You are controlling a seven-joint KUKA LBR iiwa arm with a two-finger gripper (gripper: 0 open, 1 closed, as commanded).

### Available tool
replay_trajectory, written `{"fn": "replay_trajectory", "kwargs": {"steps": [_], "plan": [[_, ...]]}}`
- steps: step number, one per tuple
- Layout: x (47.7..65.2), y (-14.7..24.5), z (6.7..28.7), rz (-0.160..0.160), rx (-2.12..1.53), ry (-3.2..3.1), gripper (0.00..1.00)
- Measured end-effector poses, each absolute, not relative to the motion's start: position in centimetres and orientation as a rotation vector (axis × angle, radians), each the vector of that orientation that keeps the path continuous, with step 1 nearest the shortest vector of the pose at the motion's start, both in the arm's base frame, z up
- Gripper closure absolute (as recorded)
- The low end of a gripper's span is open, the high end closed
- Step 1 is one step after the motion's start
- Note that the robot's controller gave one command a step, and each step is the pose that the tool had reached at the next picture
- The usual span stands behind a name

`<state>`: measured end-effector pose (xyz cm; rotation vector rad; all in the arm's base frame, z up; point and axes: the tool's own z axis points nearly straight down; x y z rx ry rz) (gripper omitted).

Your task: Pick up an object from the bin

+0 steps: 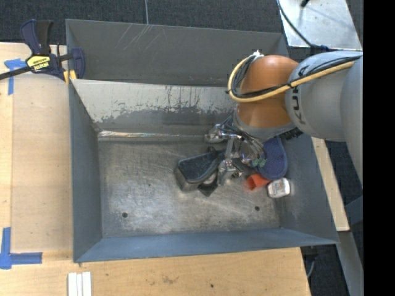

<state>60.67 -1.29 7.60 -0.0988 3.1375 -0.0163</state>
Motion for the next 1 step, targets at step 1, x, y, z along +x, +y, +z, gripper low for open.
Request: {"fn": "replay_trajectory", "kwargs": {"steps": [1], "plan": [[60.91,-1.10,7.90,-0.011,-0.100,3.129,1.00]]}}
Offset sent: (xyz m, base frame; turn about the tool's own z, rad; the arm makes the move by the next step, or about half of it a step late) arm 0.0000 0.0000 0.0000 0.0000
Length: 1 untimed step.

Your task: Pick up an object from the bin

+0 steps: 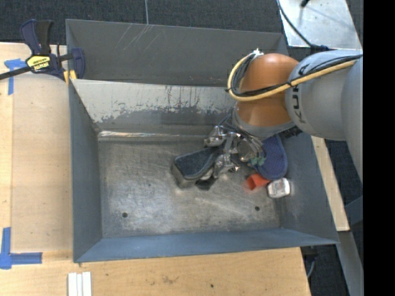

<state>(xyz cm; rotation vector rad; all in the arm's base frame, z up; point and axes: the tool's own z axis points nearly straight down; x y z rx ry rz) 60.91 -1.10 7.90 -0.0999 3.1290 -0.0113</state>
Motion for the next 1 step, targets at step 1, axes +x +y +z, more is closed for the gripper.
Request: {"fn": "replay_trajectory", "kwargs": {"steps": [1], "plan": [[58.81,-1.80,24.80,-0.003,-0.103,3.135,1.00]]}}
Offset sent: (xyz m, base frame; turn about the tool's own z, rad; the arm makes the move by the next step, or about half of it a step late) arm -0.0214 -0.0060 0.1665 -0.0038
